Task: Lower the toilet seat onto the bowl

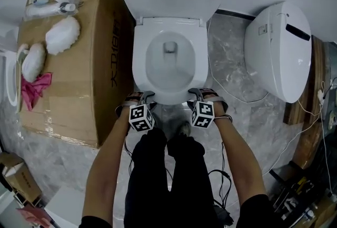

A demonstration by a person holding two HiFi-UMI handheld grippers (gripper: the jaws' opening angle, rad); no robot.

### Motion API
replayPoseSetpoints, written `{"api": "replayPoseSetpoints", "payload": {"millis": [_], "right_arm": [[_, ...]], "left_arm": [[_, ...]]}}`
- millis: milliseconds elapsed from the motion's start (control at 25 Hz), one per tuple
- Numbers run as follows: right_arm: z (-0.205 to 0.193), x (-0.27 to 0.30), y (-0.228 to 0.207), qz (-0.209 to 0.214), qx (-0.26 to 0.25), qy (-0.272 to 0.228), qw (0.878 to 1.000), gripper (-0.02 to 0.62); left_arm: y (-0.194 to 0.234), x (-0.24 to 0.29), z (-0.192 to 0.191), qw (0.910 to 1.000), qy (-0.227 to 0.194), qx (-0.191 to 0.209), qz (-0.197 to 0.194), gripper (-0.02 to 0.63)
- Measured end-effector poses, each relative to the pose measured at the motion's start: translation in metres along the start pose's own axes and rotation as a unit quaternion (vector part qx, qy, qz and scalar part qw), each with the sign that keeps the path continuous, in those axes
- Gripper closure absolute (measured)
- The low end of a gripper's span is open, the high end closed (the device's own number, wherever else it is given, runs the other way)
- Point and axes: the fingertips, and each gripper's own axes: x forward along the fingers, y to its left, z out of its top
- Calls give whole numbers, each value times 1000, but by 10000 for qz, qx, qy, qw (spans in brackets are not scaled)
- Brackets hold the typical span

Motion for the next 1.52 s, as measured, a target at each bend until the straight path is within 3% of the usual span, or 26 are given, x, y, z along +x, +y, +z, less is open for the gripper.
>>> {"api": "replayPoseSetpoints", "payload": {"millis": [280,480,720,840,960,1040,1160,1240,1320,1400,1520], "right_arm": [[-10,33,3,132,148,72,9998,373],[-10,36,4,222,-47,130,9997,362],[-10,37,5,370,-10,303,9989,350],[-10,29,4,391,322,397,9979,347],[0,2,-5,188,1080,198,9938,350],[16,-31,-15,-116,1705,-96,9852,378],[50,-107,-31,-695,2594,-674,9609,422],[74,-172,-37,-1044,3158,-1103,9366,473],[99,-243,-48,-1346,3749,-1640,9025,517],[126,-315,-64,-1673,4277,-2282,8585,529],[159,-414,-70,-2061,4746,-2939,8037,540]], "left_arm": [[-1,34,-13,9976,-121,-663,-130,430],[-1,36,-13,9962,-314,-809,-91,428],[-1,34,-13,9939,-261,-1067,-105,427],[0,24,-7,9872,-343,-1552,-95,431],[4,-4,7,9807,-545,-1874,127,464],[12,-36,21,9700,-796,-2259,409,508],[26,-109,46,9348,-1379,-3148,900,559],[30,-171,67,9117,-1726,-3515,1242,583],[41,-242,93,8909,-2051,-3691,1676,592],[55,-317,118,8677,-2345,-3810,2168,595],[59,-419,149,8364,-2659,-3962,2698,595]]}}
